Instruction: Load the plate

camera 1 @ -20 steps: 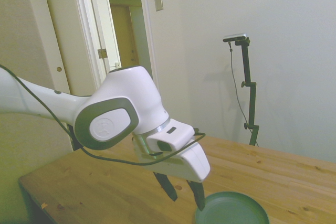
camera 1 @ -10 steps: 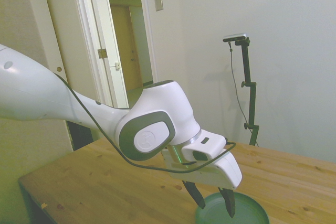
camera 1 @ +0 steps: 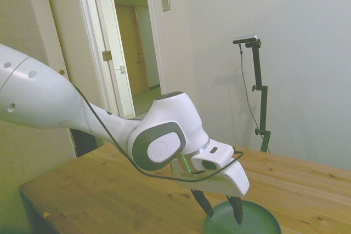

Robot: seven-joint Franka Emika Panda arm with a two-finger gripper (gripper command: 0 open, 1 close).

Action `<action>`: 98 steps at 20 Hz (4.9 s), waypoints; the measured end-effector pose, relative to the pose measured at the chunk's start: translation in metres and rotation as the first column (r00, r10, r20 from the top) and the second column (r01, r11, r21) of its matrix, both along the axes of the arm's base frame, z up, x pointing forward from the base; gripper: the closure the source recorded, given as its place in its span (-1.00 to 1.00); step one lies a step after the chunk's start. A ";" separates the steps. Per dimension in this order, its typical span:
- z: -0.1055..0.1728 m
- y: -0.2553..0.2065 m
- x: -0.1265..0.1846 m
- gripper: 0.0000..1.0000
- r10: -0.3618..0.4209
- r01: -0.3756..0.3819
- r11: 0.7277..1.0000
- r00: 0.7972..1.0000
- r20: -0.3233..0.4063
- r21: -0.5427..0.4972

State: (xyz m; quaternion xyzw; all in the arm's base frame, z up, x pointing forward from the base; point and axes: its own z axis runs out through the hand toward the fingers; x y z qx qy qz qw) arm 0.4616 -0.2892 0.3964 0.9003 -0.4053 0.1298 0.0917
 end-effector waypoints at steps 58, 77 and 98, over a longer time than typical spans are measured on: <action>-0.045 0.039 0.017 -1.00 -0.005 0.005 0.999 1.000 -0.002 0.051; -0.049 0.034 0.019 1.00 -0.015 0.015 0.999 1.000 -0.013 0.029; -0.047 0.024 0.022 1.00 -0.020 0.020 1.000 1.000 -0.001 0.012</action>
